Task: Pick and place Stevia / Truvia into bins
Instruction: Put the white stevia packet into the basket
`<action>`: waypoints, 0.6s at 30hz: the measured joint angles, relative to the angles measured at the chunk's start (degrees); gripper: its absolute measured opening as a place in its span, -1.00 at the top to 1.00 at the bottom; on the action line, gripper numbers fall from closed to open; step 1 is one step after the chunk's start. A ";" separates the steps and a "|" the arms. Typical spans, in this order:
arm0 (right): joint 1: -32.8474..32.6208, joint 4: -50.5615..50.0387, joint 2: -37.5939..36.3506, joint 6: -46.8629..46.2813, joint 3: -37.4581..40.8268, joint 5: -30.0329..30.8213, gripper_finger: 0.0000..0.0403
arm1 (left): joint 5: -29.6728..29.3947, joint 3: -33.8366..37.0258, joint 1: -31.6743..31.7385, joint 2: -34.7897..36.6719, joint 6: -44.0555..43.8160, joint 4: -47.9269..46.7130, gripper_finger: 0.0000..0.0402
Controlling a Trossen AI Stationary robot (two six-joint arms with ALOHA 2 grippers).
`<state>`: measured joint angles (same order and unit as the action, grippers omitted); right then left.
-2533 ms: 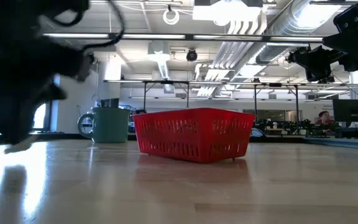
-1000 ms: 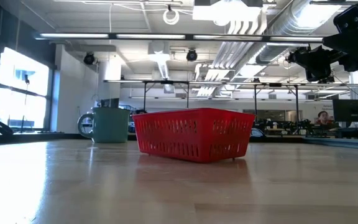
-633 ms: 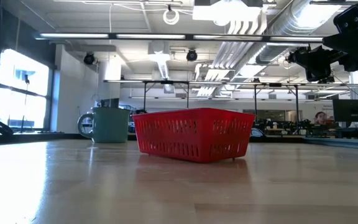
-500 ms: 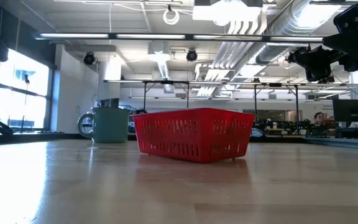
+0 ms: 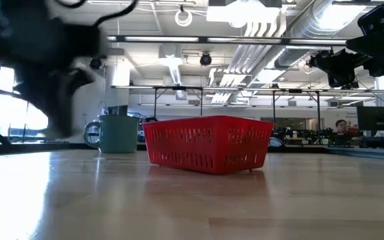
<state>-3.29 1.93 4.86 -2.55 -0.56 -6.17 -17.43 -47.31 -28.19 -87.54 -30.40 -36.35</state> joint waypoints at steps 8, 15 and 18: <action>0.01 -0.01 0.00 0.00 -0.01 0.00 -0.55 | 5.27 -12.36 11.68 -0.50 29.90 17.13 0.79; 0.02 0.00 0.13 0.01 0.00 -0.01 -0.55 | 10.49 -15.59 19.00 -7.91 25.45 22.53 0.73; 0.00 0.00 0.39 0.02 -0.02 -0.01 -0.55 | 10.04 -17.79 20.44 -10.10 21.12 21.51 0.34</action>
<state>-3.28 1.93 5.26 -2.53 -0.58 -6.19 -7.39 -65.11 -7.75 -97.64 -9.28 -14.84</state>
